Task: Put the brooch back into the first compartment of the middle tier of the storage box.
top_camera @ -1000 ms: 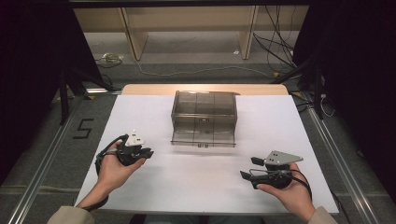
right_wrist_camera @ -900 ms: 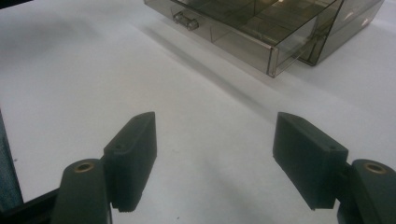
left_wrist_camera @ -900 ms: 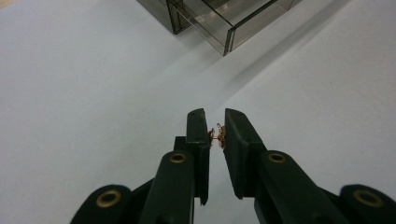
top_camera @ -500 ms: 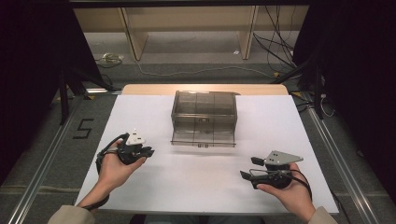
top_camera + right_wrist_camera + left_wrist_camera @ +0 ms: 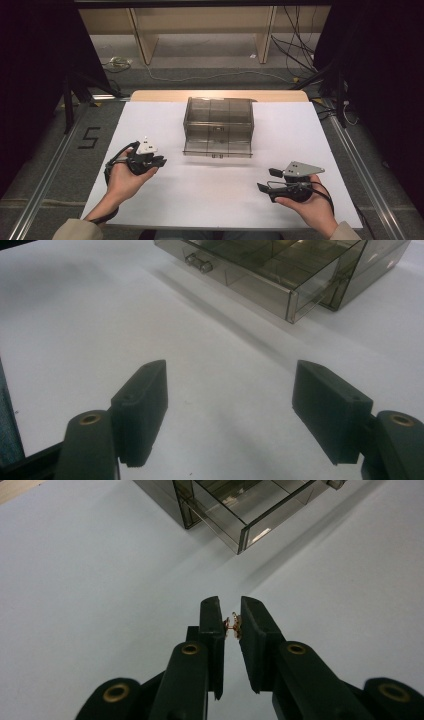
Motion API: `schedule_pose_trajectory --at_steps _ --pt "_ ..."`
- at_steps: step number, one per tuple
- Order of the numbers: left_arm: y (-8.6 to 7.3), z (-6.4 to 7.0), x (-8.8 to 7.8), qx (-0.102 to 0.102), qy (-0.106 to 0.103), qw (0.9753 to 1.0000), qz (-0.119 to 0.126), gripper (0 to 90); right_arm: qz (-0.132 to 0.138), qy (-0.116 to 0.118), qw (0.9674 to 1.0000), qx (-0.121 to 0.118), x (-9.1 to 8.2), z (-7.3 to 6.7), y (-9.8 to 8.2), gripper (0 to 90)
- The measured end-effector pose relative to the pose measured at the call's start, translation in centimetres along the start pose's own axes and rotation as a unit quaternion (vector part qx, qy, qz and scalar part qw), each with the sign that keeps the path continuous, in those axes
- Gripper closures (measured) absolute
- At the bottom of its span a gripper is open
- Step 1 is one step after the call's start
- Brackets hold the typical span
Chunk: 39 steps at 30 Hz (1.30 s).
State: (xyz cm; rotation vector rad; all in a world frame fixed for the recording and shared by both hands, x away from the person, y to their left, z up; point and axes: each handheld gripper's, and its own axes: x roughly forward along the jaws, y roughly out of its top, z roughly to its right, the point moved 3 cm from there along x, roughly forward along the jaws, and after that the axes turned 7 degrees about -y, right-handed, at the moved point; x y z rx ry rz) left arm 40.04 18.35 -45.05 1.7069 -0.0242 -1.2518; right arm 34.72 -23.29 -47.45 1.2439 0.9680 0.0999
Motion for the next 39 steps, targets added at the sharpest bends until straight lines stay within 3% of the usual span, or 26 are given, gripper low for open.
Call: schedule_pose_trajectory --at_steps 39 --pt "2.0 0.6 0.6 0.009 -0.004 0.9999 0.012 80.4 -0.001 0.001 1.0000 -0.002 0.0 0.0 0.0 31.4"
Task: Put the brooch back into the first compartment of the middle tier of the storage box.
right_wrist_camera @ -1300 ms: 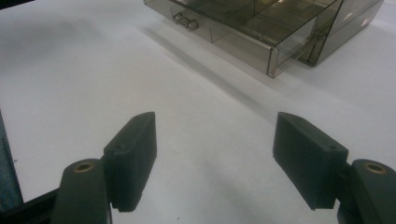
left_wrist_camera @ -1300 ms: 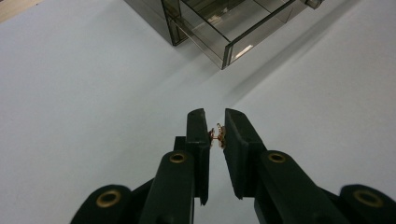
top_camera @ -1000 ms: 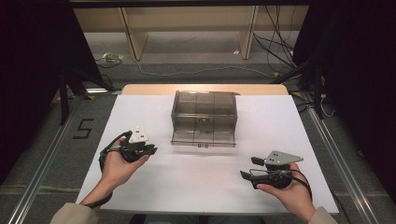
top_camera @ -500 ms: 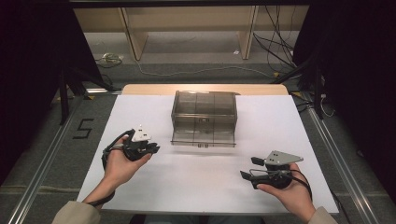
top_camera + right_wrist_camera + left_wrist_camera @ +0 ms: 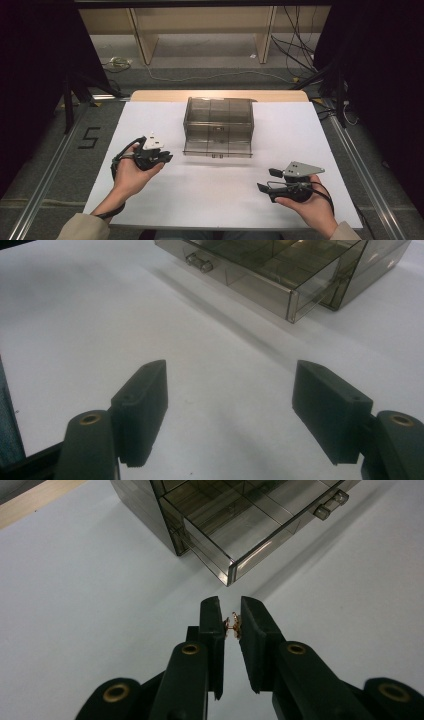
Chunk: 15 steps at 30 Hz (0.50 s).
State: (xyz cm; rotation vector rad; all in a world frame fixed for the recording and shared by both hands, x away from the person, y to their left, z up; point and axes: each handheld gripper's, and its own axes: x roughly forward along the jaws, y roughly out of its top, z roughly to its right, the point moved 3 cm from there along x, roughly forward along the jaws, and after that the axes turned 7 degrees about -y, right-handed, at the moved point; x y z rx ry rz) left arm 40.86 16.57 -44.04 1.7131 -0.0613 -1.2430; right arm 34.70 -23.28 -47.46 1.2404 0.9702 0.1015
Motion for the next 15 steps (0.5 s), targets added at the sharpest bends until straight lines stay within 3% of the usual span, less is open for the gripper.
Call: schedule_pose_trajectory --at_steps 15 --pt "0.65 0.31 0.55 0.006 -0.002 1.0000 0.000 80.4 0.000 0.001 1.0000 0.000 0.02 0.00 -0.03 31.4"
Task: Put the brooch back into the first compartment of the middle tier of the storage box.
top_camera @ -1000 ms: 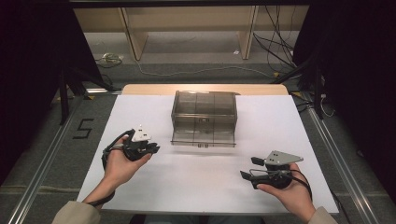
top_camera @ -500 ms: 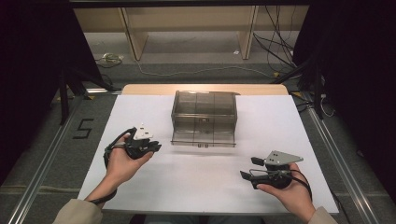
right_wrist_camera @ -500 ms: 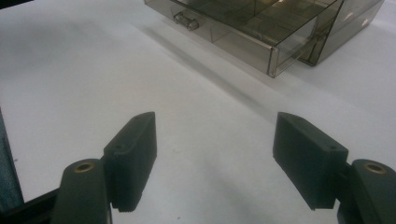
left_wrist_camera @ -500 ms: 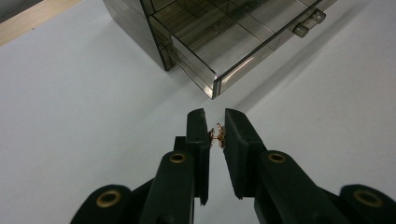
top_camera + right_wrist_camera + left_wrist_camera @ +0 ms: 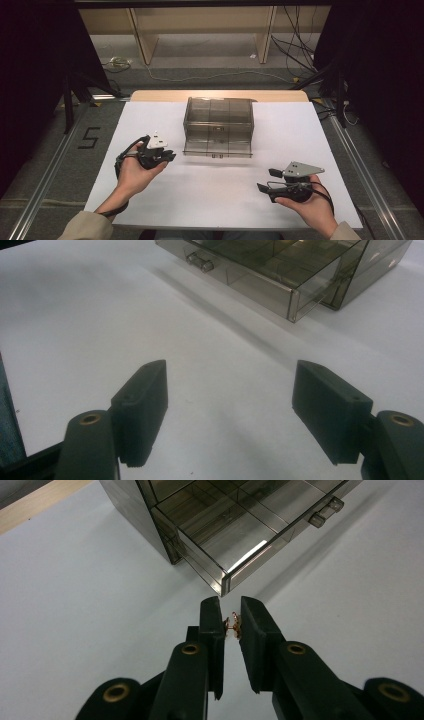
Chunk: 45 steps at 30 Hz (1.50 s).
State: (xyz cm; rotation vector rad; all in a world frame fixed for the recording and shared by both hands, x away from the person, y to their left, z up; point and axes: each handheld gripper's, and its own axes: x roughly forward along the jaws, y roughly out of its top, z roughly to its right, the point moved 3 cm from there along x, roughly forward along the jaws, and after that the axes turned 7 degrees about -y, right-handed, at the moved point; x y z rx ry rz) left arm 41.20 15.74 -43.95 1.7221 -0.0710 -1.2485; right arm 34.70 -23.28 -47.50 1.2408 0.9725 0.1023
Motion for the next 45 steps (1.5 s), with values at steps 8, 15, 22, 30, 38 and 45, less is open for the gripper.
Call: schedule_pose_trajectory --at_steps 8,15,22,30,38,45 --pt "0.2 0.0 0.1 -0.001 0.000 1.0000 0.003 80.4 0.001 0.000 1.0000 0.000 0.0 0.0 0.0 31.5" --pt "0.4 0.0 0.2 0.000 0.002 1.0000 0.005 80.4 0.001 0.000 1.0000 0.000 0.0 0.0 0.0 31.5" --pt "0.6 0.1 0.4 0.003 0.000 1.0000 0.003 80.4 0.001 0.000 1.0000 0.000 0.0 0.0 0.0 31.6" --pt "0.7 0.1 0.5 0.002 0.001 1.0000 0.005 80.4 0.000 -0.001 1.0000 0.000 -0.1 0.0 0.0 31.5" --pt "0.9 0.2 0.7 0.004 -0.001 1.0000 0.003 80.4 0.000 -0.001 1.0000 0.000 -0.1 0.0 0.0 31.5" --pt "1.2 0.3 0.9 0.004 -0.002 1.0000 0.004 80.4 0.001 -0.001 1.0000 0.001 -0.1 0.0 0.0 31.5"
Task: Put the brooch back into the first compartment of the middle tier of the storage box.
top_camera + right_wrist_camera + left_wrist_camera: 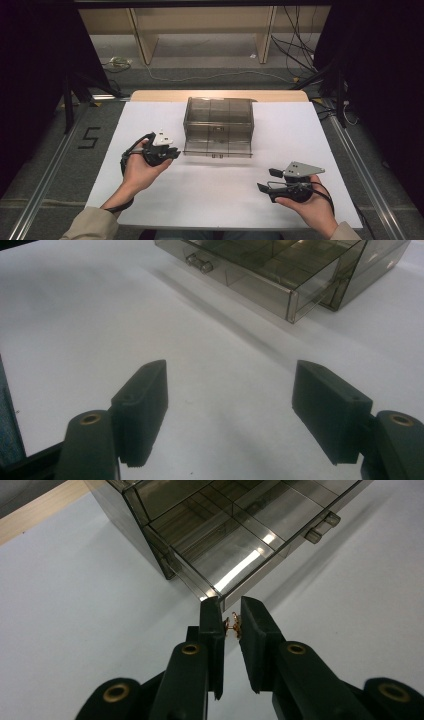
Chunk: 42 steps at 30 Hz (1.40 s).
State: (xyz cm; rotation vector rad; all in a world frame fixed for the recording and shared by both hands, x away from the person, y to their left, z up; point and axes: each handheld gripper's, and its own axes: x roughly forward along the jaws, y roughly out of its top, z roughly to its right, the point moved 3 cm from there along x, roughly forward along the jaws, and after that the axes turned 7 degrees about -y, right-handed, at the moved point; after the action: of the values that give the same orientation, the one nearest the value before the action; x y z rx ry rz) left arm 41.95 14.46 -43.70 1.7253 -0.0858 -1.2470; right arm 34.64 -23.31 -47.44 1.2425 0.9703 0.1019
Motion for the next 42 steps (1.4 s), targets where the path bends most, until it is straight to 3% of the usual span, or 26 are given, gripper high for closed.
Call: schedule_pose_trajectory --at_steps 42 --pt "1.2 0.2 0.7 0.005 -0.003 1.0000 0.002 80.4 -0.001 -0.001 1.0000 0.000 0.0 0.0 0.0 31.4"
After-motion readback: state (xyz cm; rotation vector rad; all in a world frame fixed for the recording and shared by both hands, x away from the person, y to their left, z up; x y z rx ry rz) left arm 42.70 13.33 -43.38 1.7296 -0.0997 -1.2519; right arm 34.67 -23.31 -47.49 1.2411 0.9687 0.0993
